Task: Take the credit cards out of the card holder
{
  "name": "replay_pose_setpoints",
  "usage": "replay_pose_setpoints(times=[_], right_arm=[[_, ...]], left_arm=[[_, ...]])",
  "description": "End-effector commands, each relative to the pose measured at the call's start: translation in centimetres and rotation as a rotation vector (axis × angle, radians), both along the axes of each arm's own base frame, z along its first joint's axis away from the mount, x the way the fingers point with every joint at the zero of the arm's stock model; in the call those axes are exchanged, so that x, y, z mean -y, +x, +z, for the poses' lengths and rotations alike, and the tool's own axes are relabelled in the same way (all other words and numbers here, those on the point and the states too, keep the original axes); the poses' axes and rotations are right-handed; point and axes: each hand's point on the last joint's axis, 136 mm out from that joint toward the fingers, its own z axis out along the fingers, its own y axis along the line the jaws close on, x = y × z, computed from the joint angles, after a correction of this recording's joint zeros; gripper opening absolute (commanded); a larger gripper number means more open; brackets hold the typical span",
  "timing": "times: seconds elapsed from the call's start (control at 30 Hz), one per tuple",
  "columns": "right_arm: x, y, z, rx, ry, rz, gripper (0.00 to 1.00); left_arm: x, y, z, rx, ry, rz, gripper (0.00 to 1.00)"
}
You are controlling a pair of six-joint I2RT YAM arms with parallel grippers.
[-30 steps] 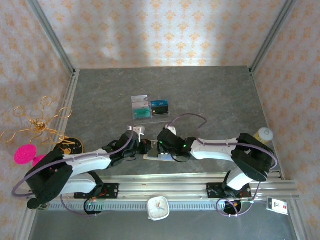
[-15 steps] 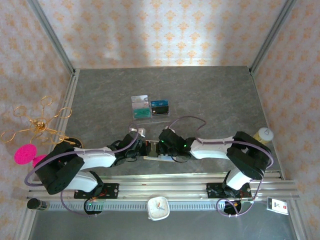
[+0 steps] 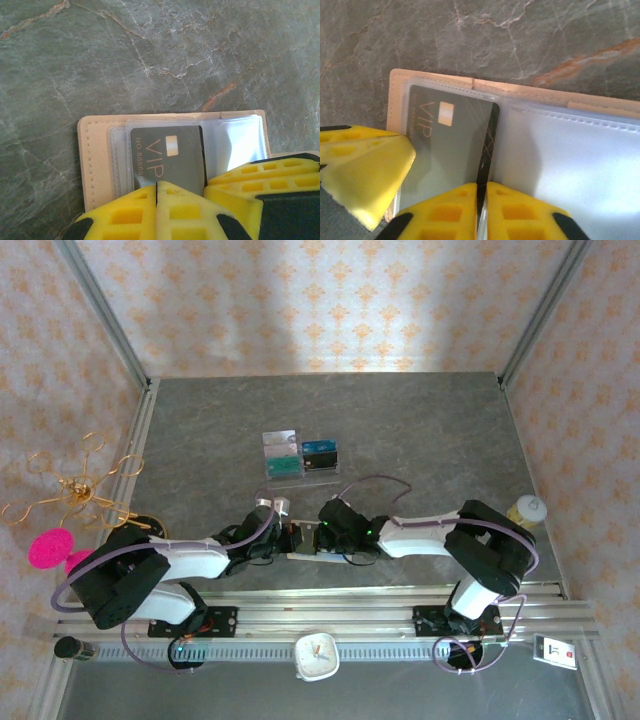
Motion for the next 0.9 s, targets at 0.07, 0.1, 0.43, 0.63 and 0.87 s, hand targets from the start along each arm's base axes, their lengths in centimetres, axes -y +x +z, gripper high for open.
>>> replay_pose_setpoints(times=[0.07, 0.1, 0.43, 0.63, 0.87], right_arm=[[0.3, -0.1, -1.1, -0.021, -0.020, -0.016, 0.00], [0.6, -0.1, -1.1, -0.019, -0.022, -0.027, 0.00], [3.9, -0.3, -0.8, 0.006, -0.104, -0.096, 0.00], [2.4, 0.2, 1.5, 0.057, -0.037, -0.050, 0.10], [1.4, -0.3, 2.1, 0.034, -0.001, 0.002, 0.15]], left_arm=[[0.0, -2.0, -1.5, -0.065, 0.015, -0.038, 0.00], [-0.1, -2.0, -1.5, -0.064, 0.014, -0.032, 0.00], [-0.8, -2.0, -0.4, -0.040, -0.004, -0.004, 0.03], [0.2, -1.2, 2.0, 0.013, -0.047, -0.023, 0.06], [-0.4, -1.0, 0.8, 0.007, 0.029, -0.024, 0.02]])
